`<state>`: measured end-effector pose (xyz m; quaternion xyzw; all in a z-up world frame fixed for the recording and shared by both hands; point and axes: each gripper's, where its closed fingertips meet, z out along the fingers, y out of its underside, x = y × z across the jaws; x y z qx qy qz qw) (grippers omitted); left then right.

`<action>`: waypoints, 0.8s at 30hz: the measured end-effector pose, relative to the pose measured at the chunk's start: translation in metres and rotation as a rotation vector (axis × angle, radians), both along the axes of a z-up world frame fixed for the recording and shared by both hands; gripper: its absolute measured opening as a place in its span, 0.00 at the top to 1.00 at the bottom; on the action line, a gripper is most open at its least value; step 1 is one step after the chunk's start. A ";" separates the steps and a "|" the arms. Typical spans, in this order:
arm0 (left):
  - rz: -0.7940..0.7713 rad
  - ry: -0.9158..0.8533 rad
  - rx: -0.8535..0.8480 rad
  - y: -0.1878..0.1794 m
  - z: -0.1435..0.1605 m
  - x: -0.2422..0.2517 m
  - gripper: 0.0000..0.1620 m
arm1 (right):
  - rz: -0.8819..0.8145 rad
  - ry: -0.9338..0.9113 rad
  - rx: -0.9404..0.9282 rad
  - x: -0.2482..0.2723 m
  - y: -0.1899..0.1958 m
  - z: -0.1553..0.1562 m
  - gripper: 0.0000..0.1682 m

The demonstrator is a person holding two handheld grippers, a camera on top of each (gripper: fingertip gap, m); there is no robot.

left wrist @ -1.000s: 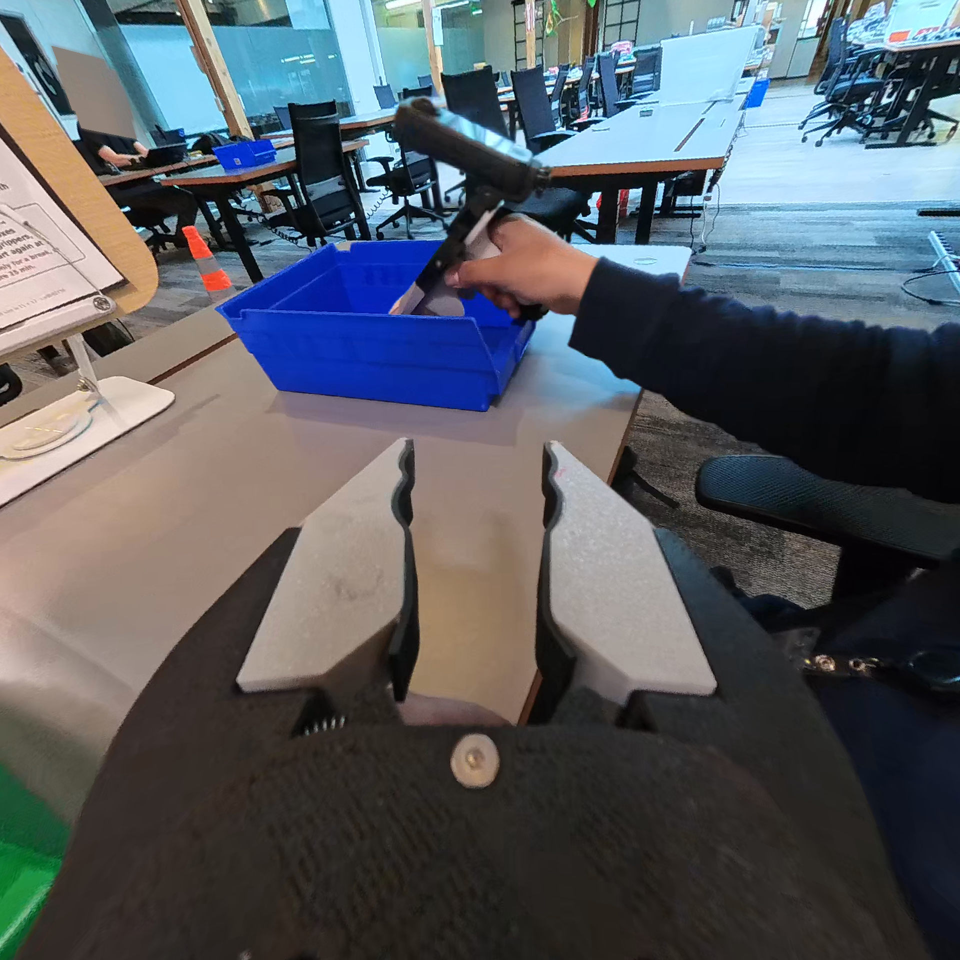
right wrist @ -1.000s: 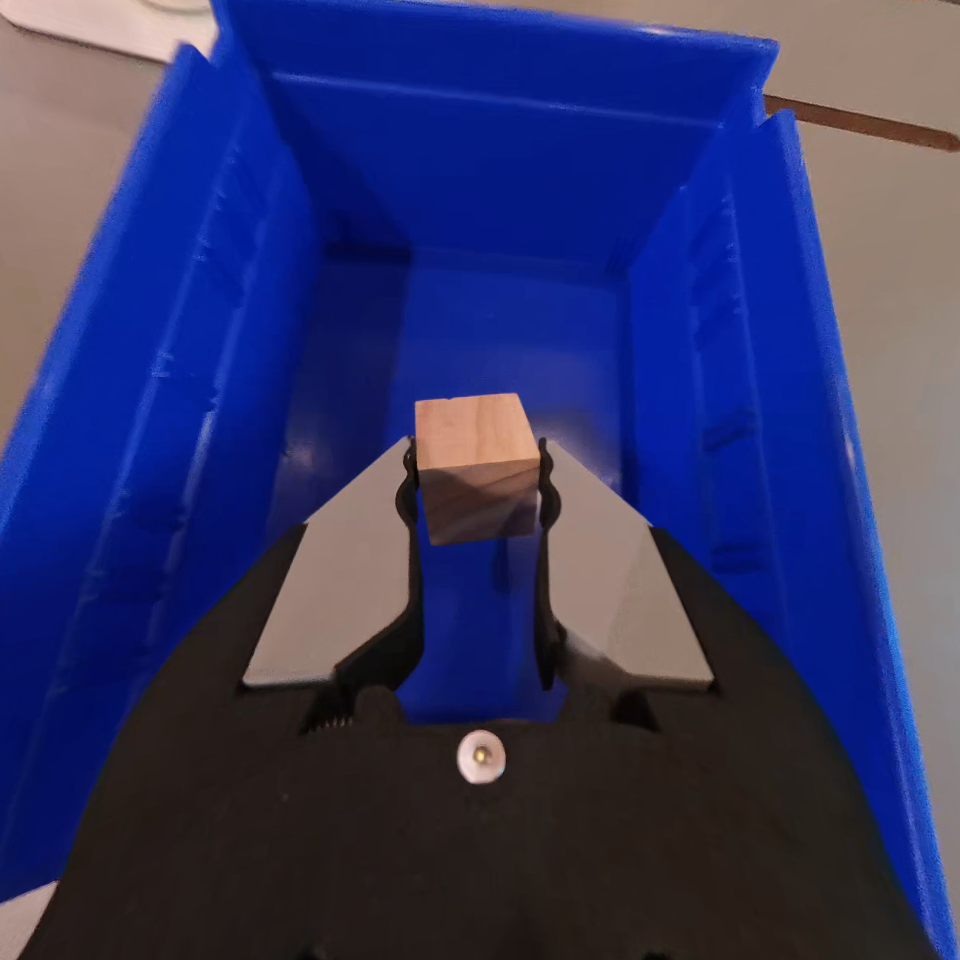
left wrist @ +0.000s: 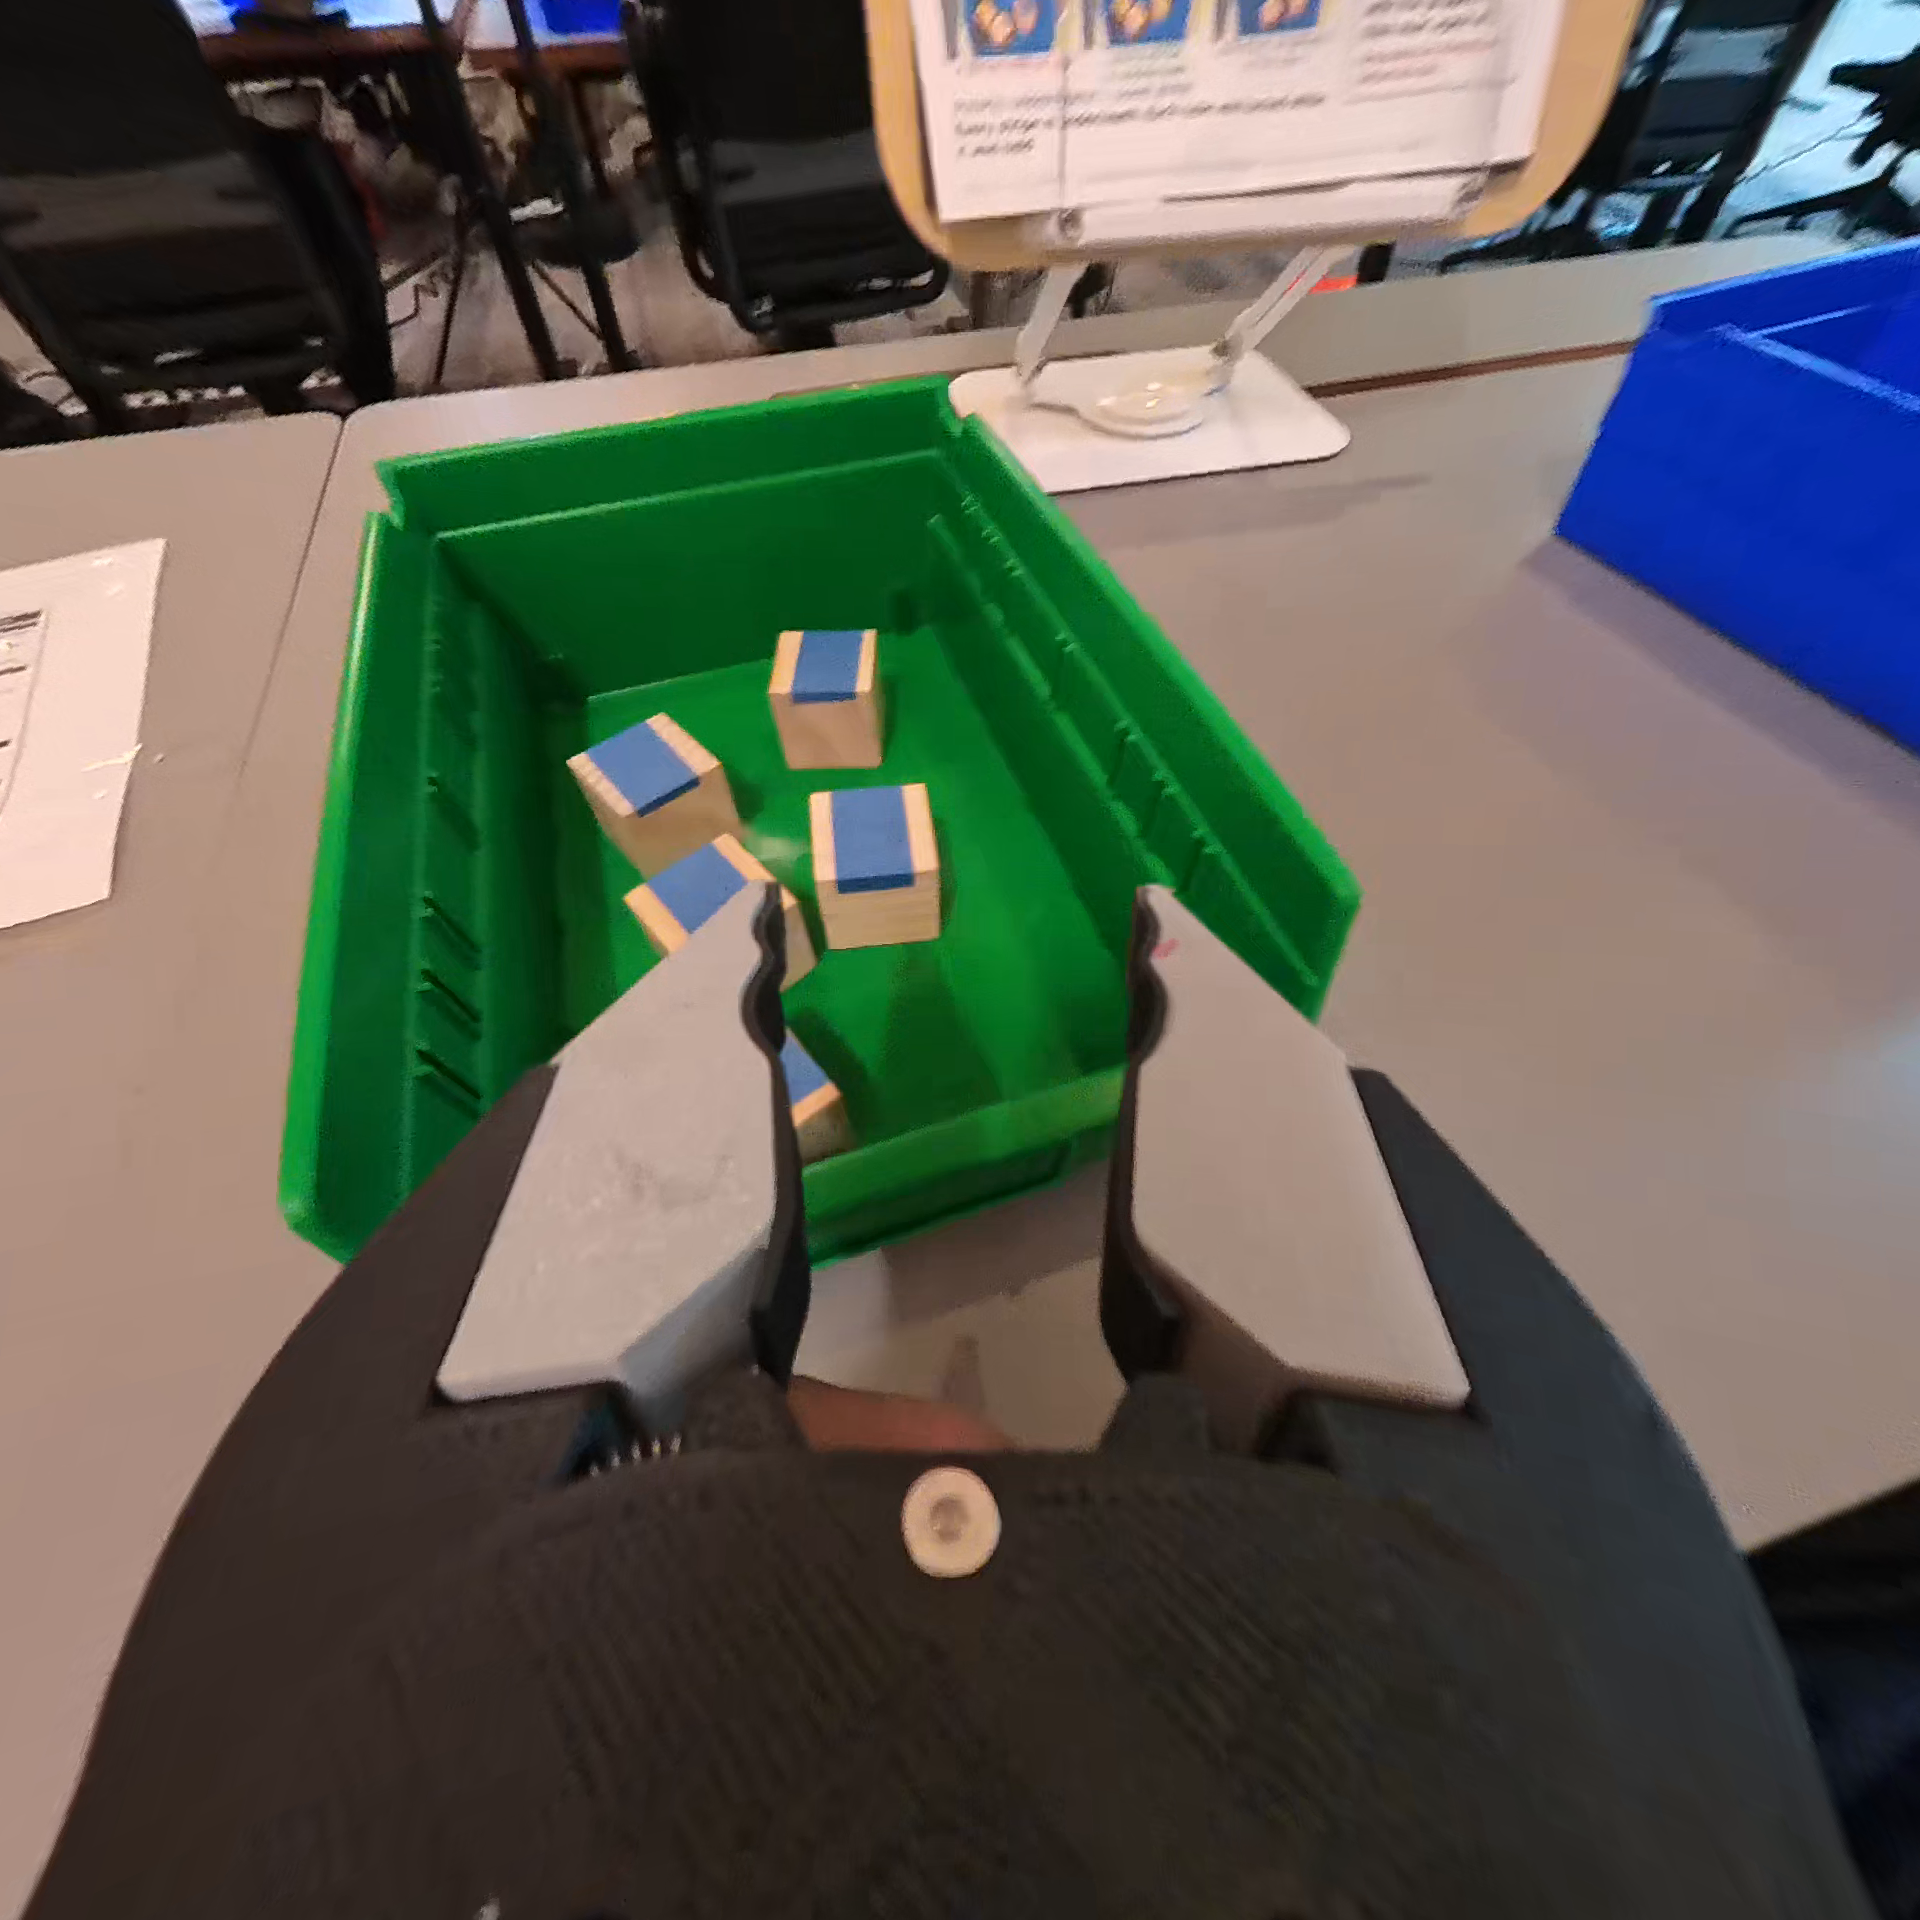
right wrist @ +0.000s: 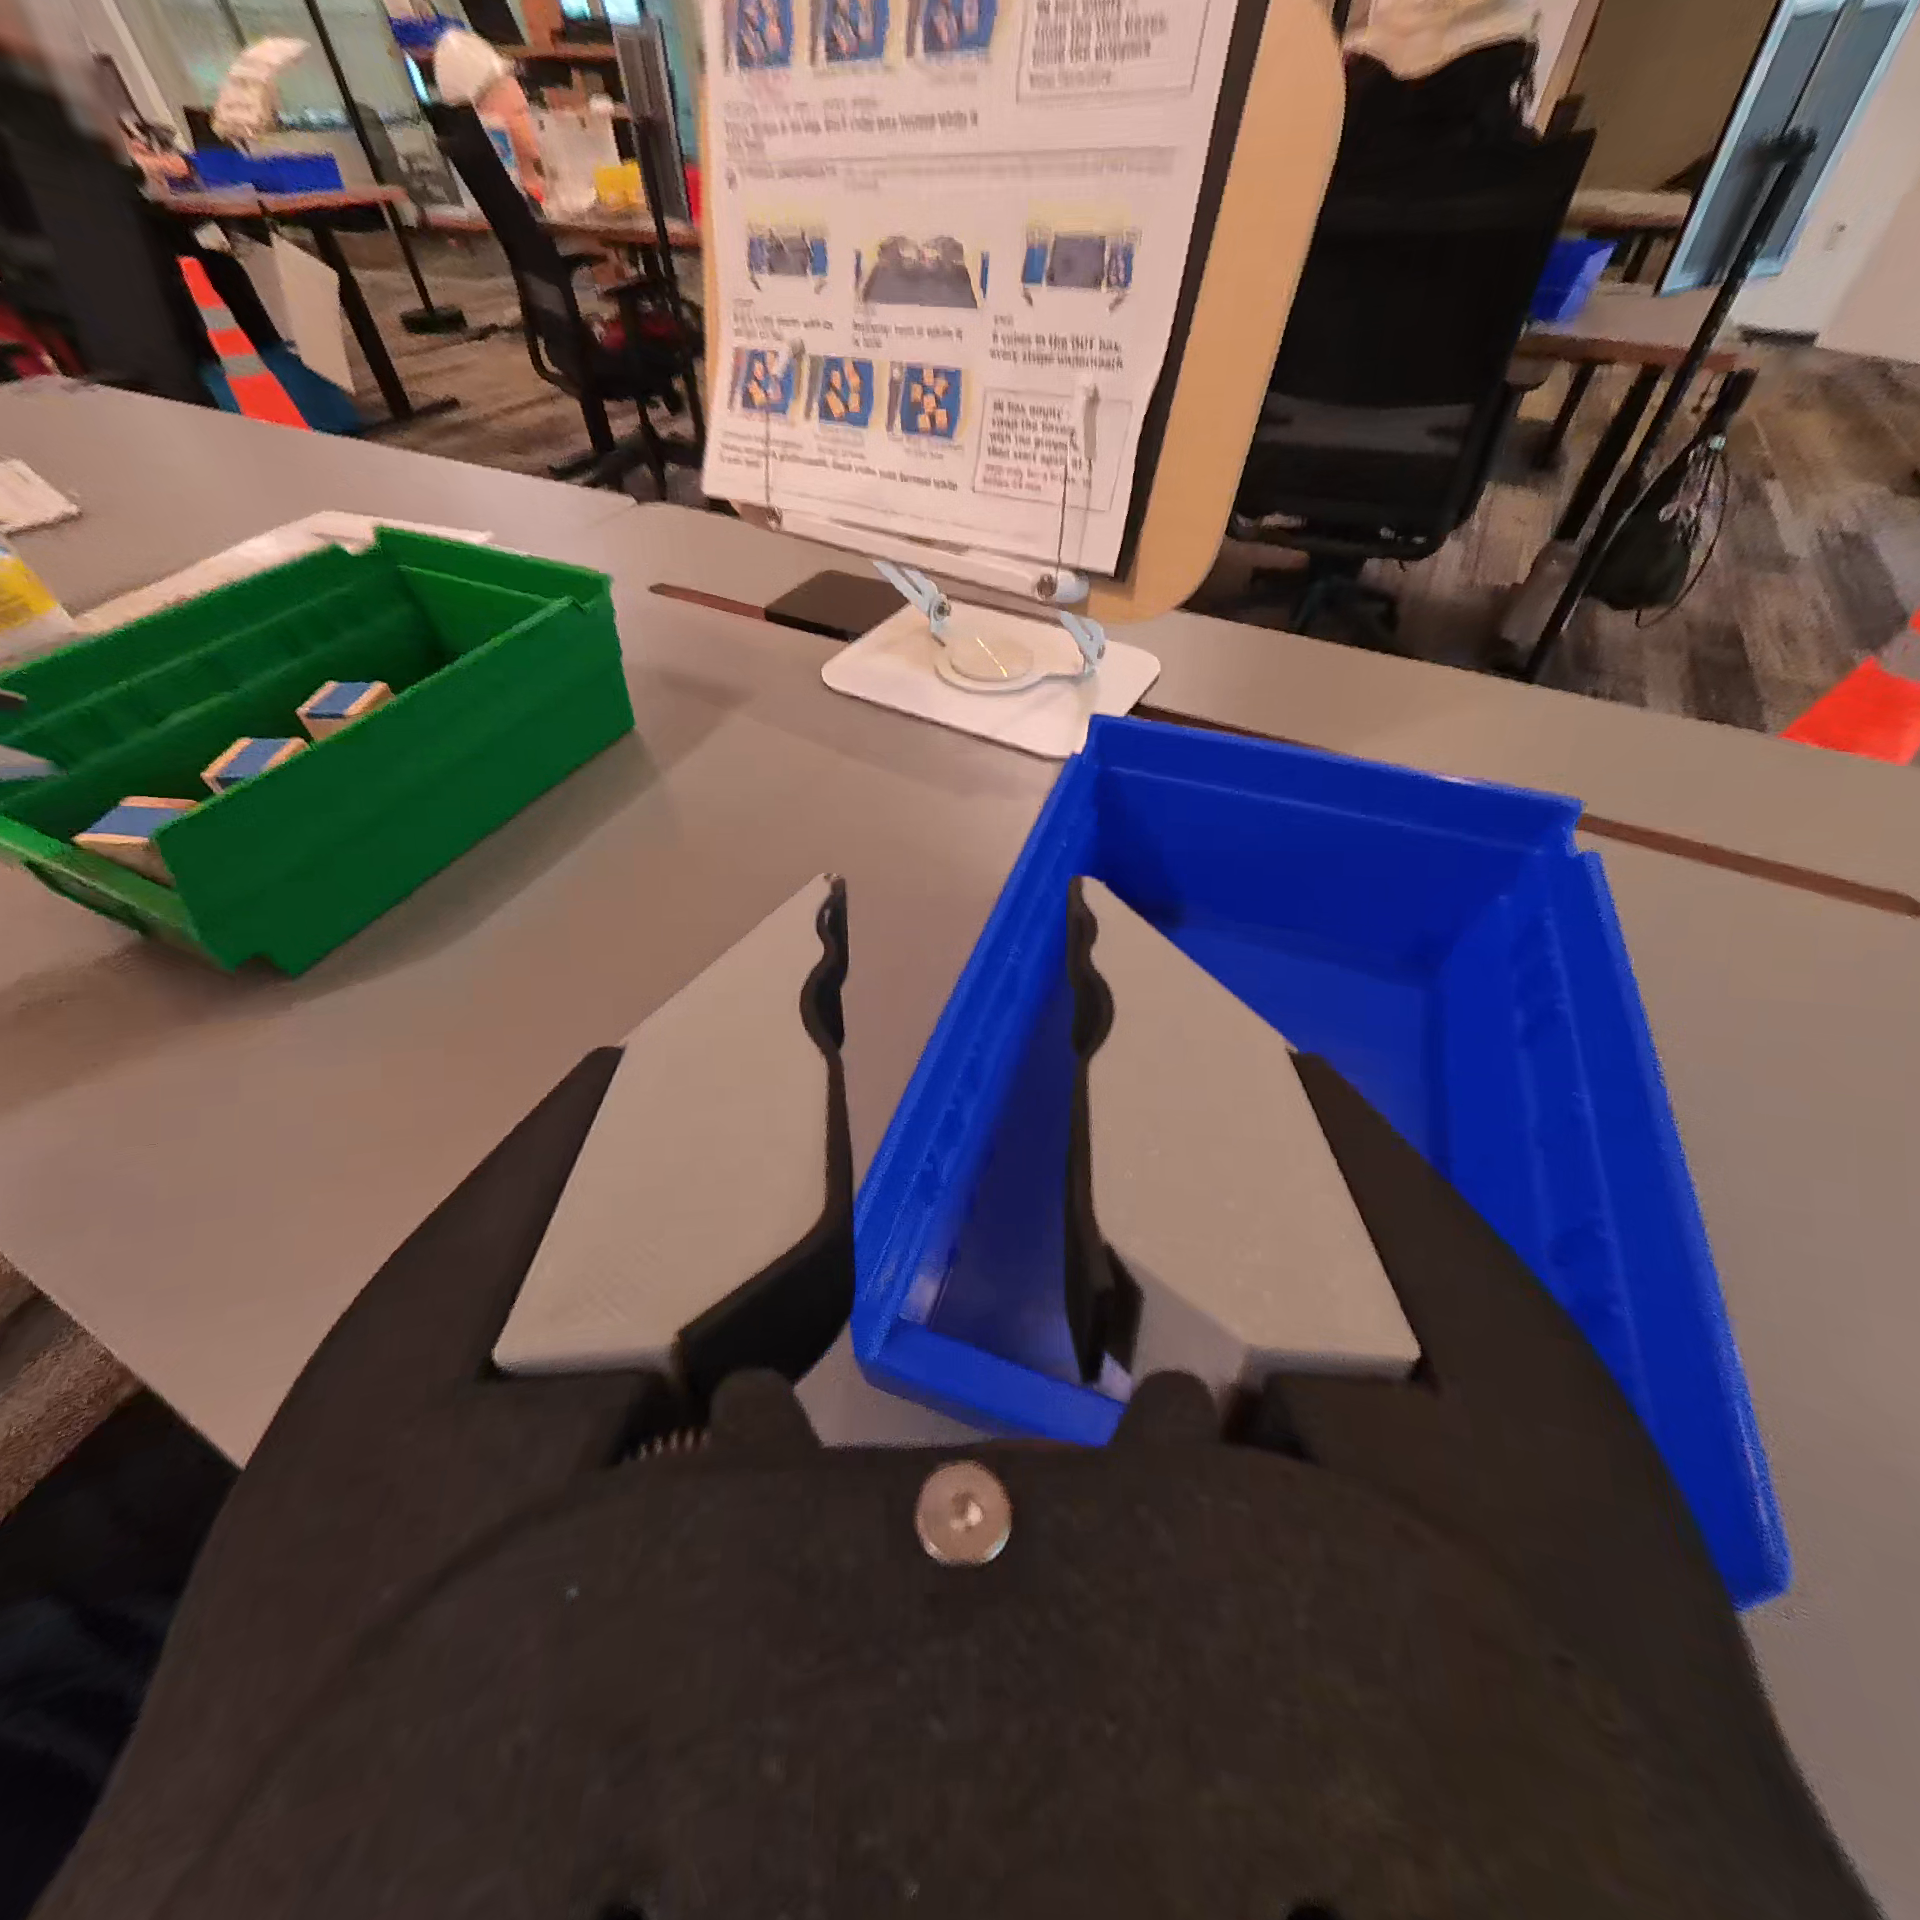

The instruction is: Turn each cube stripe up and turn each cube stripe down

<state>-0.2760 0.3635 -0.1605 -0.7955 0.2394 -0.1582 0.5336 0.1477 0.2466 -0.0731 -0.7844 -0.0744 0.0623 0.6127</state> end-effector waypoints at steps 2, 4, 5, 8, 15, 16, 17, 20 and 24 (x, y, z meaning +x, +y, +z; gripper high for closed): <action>0.008 0.023 -0.022 0.012 -0.006 -0.003 0.60 | 0.018 0.022 0.044 -0.003 -0.007 0.009 0.77; -0.011 0.038 -0.072 0.026 -0.011 0.003 0.62 | 0.051 0.047 0.050 -0.006 -0.011 0.013 0.77; -0.019 0.060 -0.105 0.034 -0.015 0.006 0.62 | 0.058 0.058 0.057 -0.007 -0.012 0.015 0.77; -0.033 0.180 -0.222 0.059 -0.034 0.017 0.62 | 0.081 0.077 0.059 -0.008 -0.015 0.016 0.76; 0.013 0.363 -0.425 0.090 -0.073 0.027 0.64 | 0.065 0.075 0.070 0.002 -0.022 0.018 0.76; 0.021 0.395 -0.443 0.092 -0.079 0.026 0.63 | 0.066 0.080 0.074 0.003 -0.023 0.019 0.76; 0.030 0.427 -0.460 0.094 -0.086 0.024 0.64 | 0.067 0.085 0.079 0.003 -0.024 0.021 0.76; 0.049 0.527 -0.505 0.099 -0.106 0.016 0.68 | 0.054 0.074 0.082 0.005 -0.024 0.021 0.76; 0.027 0.526 -0.456 0.103 -0.103 0.018 0.72 | 0.046 0.016 0.061 0.000 -0.023 0.017 0.76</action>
